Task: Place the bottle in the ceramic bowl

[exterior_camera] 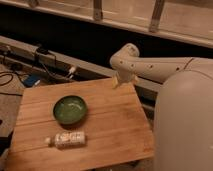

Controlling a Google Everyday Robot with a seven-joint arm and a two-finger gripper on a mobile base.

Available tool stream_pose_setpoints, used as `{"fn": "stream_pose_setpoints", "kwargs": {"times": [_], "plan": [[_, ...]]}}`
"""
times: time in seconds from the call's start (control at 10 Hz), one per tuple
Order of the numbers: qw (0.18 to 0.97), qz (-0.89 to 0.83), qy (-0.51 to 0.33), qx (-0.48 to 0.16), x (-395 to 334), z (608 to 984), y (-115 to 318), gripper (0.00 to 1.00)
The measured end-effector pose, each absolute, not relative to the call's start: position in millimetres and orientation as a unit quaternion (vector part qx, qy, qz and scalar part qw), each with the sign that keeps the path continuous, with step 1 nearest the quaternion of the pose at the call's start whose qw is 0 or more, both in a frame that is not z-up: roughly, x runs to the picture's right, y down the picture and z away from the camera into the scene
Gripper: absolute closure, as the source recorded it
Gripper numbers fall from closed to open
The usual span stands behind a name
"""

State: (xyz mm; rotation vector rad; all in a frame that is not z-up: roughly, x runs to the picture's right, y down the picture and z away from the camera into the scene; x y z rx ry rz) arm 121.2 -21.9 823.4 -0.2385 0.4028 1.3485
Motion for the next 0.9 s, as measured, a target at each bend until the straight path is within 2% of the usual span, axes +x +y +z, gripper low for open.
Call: {"fn": "stream_pose_setpoints", "kwargs": {"times": [0.9], "plan": [[0.772,0.6,0.173,-0.118,116.4,820.3,-23.5,0.2]]}}
